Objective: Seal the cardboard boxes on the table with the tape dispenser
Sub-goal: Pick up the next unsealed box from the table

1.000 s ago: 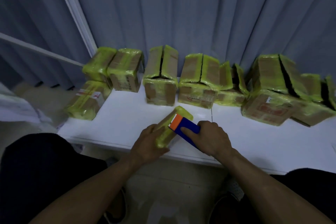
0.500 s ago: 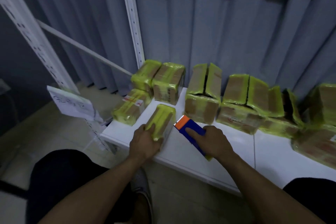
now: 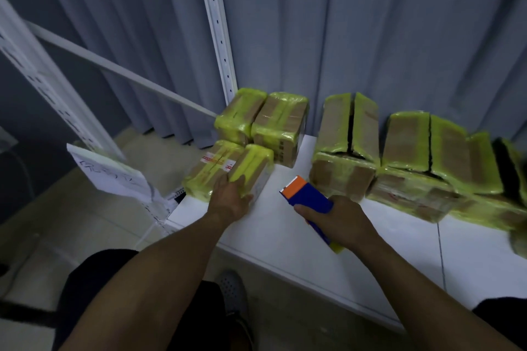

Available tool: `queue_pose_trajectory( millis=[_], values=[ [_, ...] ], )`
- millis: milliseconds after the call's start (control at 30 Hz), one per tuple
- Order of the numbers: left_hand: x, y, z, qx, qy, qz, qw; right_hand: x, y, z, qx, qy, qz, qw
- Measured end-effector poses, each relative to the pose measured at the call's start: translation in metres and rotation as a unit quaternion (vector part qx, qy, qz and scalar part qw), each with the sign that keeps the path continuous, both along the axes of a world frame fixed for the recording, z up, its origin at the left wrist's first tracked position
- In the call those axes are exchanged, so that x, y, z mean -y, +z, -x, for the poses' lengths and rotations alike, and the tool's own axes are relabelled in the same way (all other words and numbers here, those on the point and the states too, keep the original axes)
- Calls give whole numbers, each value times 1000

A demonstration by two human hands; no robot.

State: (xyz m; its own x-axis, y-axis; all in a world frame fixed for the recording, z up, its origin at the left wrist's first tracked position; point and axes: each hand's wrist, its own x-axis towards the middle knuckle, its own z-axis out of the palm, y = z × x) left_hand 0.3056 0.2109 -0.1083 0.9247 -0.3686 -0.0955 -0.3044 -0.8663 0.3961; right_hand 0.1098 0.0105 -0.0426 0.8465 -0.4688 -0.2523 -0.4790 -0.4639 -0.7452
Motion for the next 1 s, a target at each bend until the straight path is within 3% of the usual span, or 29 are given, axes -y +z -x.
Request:
queue_pose_trajectory(
  millis=[133,200,367,467,700,1000],
  values=[
    [5,11,-7,-24,-19,27,999,0,17,7,44,7,-18,999],
    [18,19,-5,23,-53,-9,998,4,31,12,64,6,-32,997],
    [86,70,19,27,-147,169,974,36,77,31,119,-73,-8,990],
    [134,93,34,25,-188,217,958,66,98,43,135,-118,-13,984],
    [212,105,23,-164,-89,288,939,119,95,43,147,-178,-36,972],
    [218,92,23,-195,-11,294,935,144,90,49,154,-194,-37,968]
  ],
)
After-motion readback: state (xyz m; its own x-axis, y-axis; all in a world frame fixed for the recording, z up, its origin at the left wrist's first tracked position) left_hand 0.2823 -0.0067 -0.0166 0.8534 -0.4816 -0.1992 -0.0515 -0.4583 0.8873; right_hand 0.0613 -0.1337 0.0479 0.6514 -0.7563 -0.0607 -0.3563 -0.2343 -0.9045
